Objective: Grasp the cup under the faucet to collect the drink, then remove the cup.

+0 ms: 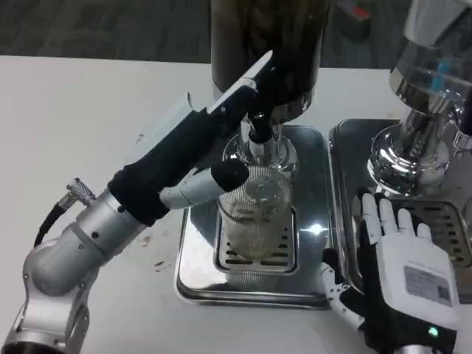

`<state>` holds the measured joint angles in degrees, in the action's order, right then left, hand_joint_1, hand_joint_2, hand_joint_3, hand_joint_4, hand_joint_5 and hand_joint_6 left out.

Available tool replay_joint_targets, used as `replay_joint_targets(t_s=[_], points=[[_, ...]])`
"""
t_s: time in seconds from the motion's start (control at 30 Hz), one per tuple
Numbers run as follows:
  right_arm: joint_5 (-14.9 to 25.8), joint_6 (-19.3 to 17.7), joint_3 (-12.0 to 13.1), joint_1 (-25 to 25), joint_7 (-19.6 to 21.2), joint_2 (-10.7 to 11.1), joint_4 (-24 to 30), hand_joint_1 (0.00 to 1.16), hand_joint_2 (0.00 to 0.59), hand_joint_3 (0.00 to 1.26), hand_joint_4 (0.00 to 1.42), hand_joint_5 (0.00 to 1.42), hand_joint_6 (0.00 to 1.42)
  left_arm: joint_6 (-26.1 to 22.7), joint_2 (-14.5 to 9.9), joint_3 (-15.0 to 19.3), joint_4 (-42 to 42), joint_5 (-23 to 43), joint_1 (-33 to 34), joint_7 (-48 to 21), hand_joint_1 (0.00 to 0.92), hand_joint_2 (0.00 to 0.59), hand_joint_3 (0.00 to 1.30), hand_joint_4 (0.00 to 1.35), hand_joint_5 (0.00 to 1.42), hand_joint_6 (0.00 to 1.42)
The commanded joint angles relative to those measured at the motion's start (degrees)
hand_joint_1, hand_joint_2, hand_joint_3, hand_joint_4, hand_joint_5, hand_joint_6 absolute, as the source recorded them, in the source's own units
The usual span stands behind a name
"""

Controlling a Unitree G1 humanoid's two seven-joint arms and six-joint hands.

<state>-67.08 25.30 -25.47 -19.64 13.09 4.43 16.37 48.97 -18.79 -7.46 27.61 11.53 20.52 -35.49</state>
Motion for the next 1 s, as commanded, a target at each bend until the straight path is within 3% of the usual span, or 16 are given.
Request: replay_joint_targets(t_s=[0.03, 0.23, 0.67, 0.93, 1.0], points=[[0.1, 0.6, 0.3, -0.6, 1.0, -0.8, 0.7, 0.35, 0.482, 0.0, 0.0, 0.0, 0.0, 1.4, 0.7, -0.5, -0.3, -0.7, 0.3, -2.0, 0.0, 0.076, 0.0, 0.0, 0.0, 0.0], [0.9, 0.1, 0.8, -0.4, 1.1, -1.0, 0.5, 0.35, 0.484, 0.0, 0.0, 0.0, 0.0, 2.7, 0.7, -0.8, -0.9, -1.5, -0.4, -3.0, 0.0, 0.081, 0.0, 0.0, 0.0, 0.0], [1.7, -0.1, 1.1, 0.8, 1.6, -0.8, -1.0, 0.35, 0.496, 0.0, 0.0, 0.0, 0.0, 9.4, -0.9, -1.5, -0.9, -15.4, -0.2, 4.1, 0.0, 0.087, 0.0, 0.0, 0.02, 0.0], [2.6, -0.2, 1.1, 1.4, 2.1, -1.7, -1.6, 0.36, 0.496, 0.0, 0.0, 0.0, 0.0, 10.8, -1.9, -2.3, -0.5, -18.7, 0.0, 7.6, 0.0, 0.088, 0.0, 0.0, 0.02, 0.0], [4.1, -1.0, 1.4, 1.4, 2.5, -1.9, -1.4, 0.42, 0.489, 0.0, 0.0, 0.0, 0.0, 11.0, -2.3, -2.4, -0.4, -19.4, 0.0, 8.3, 0.0, 0.089, 0.0, 0.0, 0.03, 0.0]])
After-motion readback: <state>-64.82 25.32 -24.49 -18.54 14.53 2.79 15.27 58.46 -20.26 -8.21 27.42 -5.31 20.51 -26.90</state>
